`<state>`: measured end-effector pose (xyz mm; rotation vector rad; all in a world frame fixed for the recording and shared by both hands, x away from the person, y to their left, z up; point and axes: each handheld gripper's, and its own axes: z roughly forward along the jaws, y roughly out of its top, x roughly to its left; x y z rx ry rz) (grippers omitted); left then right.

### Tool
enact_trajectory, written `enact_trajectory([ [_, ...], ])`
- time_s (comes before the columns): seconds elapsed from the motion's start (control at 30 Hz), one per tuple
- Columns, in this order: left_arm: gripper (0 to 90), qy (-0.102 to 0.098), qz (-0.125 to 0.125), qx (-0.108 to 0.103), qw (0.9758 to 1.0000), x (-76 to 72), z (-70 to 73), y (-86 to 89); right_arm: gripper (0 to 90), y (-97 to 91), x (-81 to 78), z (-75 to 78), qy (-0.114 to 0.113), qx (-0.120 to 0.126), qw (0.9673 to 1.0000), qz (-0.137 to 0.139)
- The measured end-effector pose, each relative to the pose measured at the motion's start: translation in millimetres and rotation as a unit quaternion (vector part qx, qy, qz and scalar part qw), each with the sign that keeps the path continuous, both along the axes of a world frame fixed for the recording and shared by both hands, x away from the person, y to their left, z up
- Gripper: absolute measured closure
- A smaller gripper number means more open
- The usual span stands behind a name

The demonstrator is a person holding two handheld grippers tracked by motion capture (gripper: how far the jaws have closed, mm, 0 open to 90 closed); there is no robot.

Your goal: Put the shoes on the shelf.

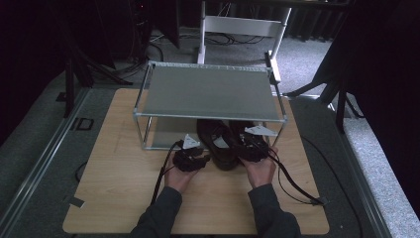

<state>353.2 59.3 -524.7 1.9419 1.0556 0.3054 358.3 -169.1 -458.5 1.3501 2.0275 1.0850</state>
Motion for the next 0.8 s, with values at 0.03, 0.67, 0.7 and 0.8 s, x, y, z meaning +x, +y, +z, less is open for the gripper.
enact_trajectory([
  [0.03,57.9,0.001,0.001,0.001,1.0,0.9,-0.4,-0.2,40.4,-2.1,-3.5,0.9,-0.008,-0.011,0.9999,0.0],
  [0.67,60.7,0.019,0.028,0.008,0.9994,33.9,-10.0,-6.8,29.7,-57.7,-18.3,-43.2,0.032,-0.013,0.9994,0.007],
  [0.7,61.9,0.017,0.028,0.011,0.9994,34.5,-9.6,-7.9,30.0,-58.6,-15.9,-47.0,0.041,-0.004,0.9991,0.012],
  [0.8,64.7,0.016,0.03,0.015,0.9993,39.4,-8.9,-11.6,30.5,-56.7,-14.7,-51.5,0.043,-0.013,0.999,0.008],
])
